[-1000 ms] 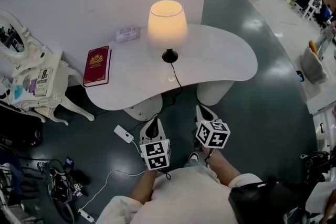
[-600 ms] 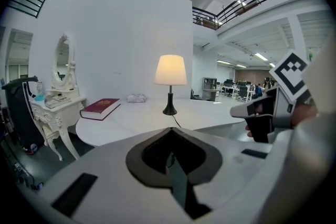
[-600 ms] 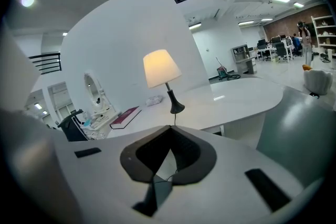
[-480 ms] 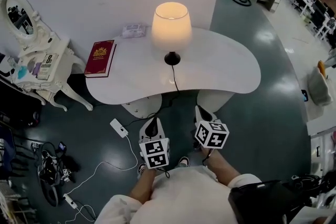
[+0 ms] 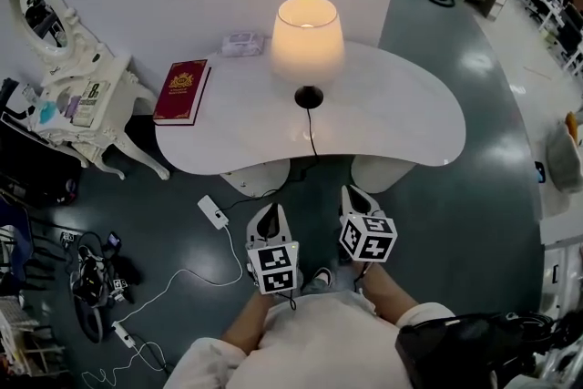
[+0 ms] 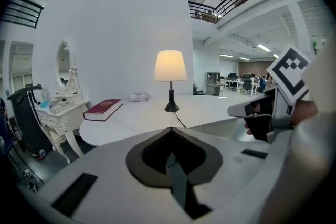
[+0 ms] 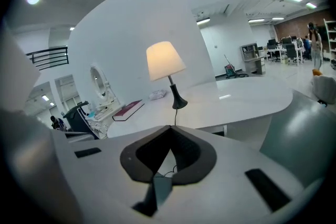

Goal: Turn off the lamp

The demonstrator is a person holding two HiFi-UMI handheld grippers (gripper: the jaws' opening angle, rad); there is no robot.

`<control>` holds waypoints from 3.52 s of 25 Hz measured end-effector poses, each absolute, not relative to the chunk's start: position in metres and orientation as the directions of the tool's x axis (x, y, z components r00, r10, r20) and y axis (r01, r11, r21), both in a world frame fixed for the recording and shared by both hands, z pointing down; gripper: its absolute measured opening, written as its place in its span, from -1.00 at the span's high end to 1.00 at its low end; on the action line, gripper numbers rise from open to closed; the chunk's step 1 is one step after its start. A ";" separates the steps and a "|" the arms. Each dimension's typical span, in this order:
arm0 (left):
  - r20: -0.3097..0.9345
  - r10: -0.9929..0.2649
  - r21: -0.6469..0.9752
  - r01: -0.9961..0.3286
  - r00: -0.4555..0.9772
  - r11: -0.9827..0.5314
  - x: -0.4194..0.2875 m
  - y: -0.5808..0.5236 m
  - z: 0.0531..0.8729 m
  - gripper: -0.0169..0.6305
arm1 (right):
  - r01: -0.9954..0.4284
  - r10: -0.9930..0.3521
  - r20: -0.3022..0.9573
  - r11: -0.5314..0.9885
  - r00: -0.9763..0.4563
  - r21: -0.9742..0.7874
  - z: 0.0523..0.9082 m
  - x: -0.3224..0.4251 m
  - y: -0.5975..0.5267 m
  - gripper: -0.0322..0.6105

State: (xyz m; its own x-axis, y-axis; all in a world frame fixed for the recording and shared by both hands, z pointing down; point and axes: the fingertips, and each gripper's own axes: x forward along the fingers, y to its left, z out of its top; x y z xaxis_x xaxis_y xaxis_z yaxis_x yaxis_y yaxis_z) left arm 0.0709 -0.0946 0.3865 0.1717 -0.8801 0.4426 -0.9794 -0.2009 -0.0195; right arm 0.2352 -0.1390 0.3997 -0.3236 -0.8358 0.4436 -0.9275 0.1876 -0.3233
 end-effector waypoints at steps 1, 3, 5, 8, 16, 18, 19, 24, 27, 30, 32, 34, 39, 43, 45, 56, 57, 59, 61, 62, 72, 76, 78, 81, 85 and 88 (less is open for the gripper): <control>0.444 -0.879 -0.015 -0.979 0.175 -0.203 0.069 -0.098 0.388 0.95 | -0.929 -0.837 0.442 0.192 -0.323 -0.317 0.399 0.232 -0.142 0.90; 0.451 -0.874 0.004 -0.980 0.181 -0.201 0.065 -0.105 0.392 0.95 | -0.926 -0.838 0.435 0.194 -0.328 -0.325 0.396 0.224 -0.148 0.90; 0.457 -0.870 0.023 -0.980 0.187 -0.198 0.061 -0.109 0.395 0.95 | -0.922 -0.838 0.429 0.204 -0.338 -0.328 0.392 0.216 -0.148 0.90; 0.459 -0.865 0.035 -0.977 0.201 -0.209 0.062 -0.114 0.396 0.95 | -0.925 -0.837 0.432 0.207 -0.336 -0.318 0.389 0.214 -0.150 0.90; 0.505 -0.833 0.047 -0.971 0.226 -0.235 0.066 -0.114 0.422 0.95 | -0.921 -0.820 0.471 0.159 -0.325 -0.357 0.413 0.214 -0.147 0.90; 0.514 -0.826 0.049 -0.969 0.234 -0.243 0.068 -0.117 0.426 0.95 | -0.920 -0.820 0.476 0.147 -0.319 -0.363 0.417 0.216 -0.149 0.90; 0.515 -0.823 0.048 -0.967 0.239 -0.251 0.069 -0.119 0.428 0.95 | -0.920 -0.823 0.473 0.140 -0.314 -0.365 0.418 0.217 -0.151 0.90; 0.522 -0.808 0.064 -0.957 0.274 -0.283 0.077 -0.131 0.459 0.95 | -0.922 -0.830 0.476 0.110 -0.290 -0.370 0.437 0.223 -0.163 0.90; 0.542 -0.793 0.058 -0.954 0.278 -0.294 0.079 -0.136 0.469 0.95 | -0.924 -0.825 0.493 0.087 -0.277 -0.373 0.456 0.227 -0.166 0.90; 0.563 -0.777 0.054 -0.950 0.283 -0.307 0.082 -0.137 0.486 0.95 | -0.924 -0.817 0.512 0.064 -0.265 -0.376 0.478 0.234 -0.165 0.90; 0.578 -0.763 0.054 -0.946 0.290 -0.319 0.085 -0.139 0.505 0.95 | -0.926 -0.814 0.521 0.052 -0.257 -0.375 0.492 0.239 -0.166 0.90; 0.590 -0.749 0.047 -0.939 0.301 -0.341 0.089 -0.142 0.527 0.95 | -0.926 -0.814 0.523 0.045 -0.252 -0.375 0.507 0.243 -0.169 0.90; 0.612 -0.719 0.070 -0.928 0.329 -0.365 0.102 -0.140 0.584 0.95 | -0.922 -0.815 0.524 0.032 -0.247 -0.386 0.548 0.251 -0.169 0.90; 0.621 -0.716 0.101 -0.938 0.319 -0.331 0.110 -0.139 0.628 0.95 | -0.918 -0.799 0.545 0.020 -0.253 -0.397 0.597 0.254 -0.161 0.90; 0.622 -0.716 0.116 -0.941 0.318 -0.318 0.114 -0.140 0.651 0.95 | -0.917 -0.788 0.560 0.013 -0.255 -0.400 0.626 0.254 -0.157 0.90; 0.613 -0.727 0.164 -0.950 0.309 -0.264 0.115 -0.141 0.741 0.95 | -0.906 -0.773 0.587 -0.038 -0.241 -0.421 0.717 0.257 -0.135 0.90; 0.612 -0.730 0.157 -0.951 0.304 -0.265 0.115 -0.143 0.745 0.95 | -0.903 -0.773 0.587 -0.043 -0.240 -0.426 0.720 0.258 -0.134 0.90; 0.604 -0.739 0.142 -0.952 0.299 -0.269 0.115 -0.146 0.749 0.95 | -0.897 -0.777 0.583 -0.052 -0.240 -0.439 0.722 0.260 -0.132 0.90; 0.584 -0.755 0.128 -0.952 0.299 -0.278 0.116 -0.151 0.748 0.95 | -0.896 -0.782 0.575 -0.049 -0.241 -0.441 0.722 0.261 -0.134 0.90; 0.570 -0.764 0.129 -0.951 0.302 -0.280 0.117 -0.155 0.746 0.95 | -0.897 -0.784 0.571 -0.042 -0.244 -0.440 0.721 0.260 -0.136 0.90; 0.488 -0.790 0.210 -0.928 0.372 -0.307 0.132 -0.174 0.715 0.95 | -0.902 -0.796 0.547 -0.001 -0.261 -0.432 0.704 0.256 -0.148 0.90; 0.463 -0.809 0.205 -0.932 0.362 -0.299 0.133 -0.188 0.709 0.95 | -0.902 -0.796 0.549 -0.008 -0.256 -0.432 0.706 0.258 -0.153 0.90; 0.454 -0.815 0.206 -0.932 0.360 -0.298 0.132 -0.196 0.708 0.92 | -0.902 -0.793 0.553 -0.010 -0.256 -0.432 0.708 0.259 -0.155 0.90; 0.449 -0.821 0.183 -0.936 0.352 -0.300 0.128 -0.206 0.709 0.89 | -0.902 -0.790 0.558 -0.013 -0.256 -0.432 0.711 0.259 -0.156 0.90; 0.446 -0.828 0.171 -0.941 0.339 -0.293 0.122 -0.218 0.712 0.64 | -0.904 -0.784 0.566 -0.017 -0.253 -0.427 0.714 0.262 -0.156 0.90; 0.420 -0.843 0.149 -0.942 0.335 -0.300 0.119 -0.230 0.710 0.45 | -0.905 -0.782 0.571 -0.021 -0.250 -0.424 0.716 0.263 -0.158 0.90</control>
